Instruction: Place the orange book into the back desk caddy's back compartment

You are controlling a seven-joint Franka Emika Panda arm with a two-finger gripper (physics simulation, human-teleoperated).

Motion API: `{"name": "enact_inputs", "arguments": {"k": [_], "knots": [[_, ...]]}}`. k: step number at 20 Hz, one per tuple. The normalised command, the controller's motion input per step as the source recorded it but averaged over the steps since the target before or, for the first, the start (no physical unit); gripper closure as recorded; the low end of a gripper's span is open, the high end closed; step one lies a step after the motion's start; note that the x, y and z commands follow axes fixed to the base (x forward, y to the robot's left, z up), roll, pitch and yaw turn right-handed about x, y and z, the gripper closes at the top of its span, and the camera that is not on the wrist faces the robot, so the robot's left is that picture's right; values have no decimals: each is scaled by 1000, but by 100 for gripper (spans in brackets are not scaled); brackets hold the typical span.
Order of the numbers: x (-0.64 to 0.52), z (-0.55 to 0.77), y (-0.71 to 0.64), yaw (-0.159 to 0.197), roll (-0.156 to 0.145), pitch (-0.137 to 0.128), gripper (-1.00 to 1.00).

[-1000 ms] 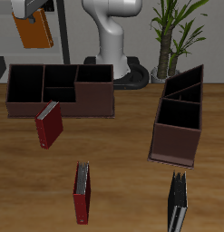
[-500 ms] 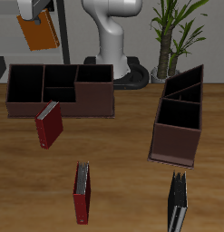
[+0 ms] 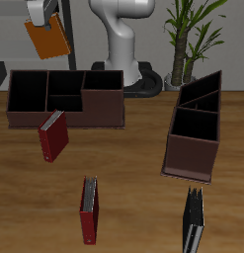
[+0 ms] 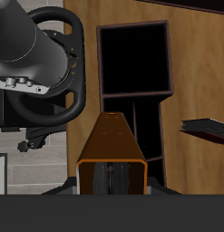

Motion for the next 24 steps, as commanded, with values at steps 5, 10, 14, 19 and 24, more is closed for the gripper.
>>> {"name": "enact_inputs", "arguments": {"k": [5, 10, 14, 19, 24], "knots": [[-29, -81, 99, 39, 30, 12, 100], [-10, -44, 23, 15, 6, 7, 100], [22, 34, -200, -12, -45, 4, 100], [-6, -18, -113, 58, -6, -7, 100], [18, -107, -32, -10, 2, 16, 100]]}}
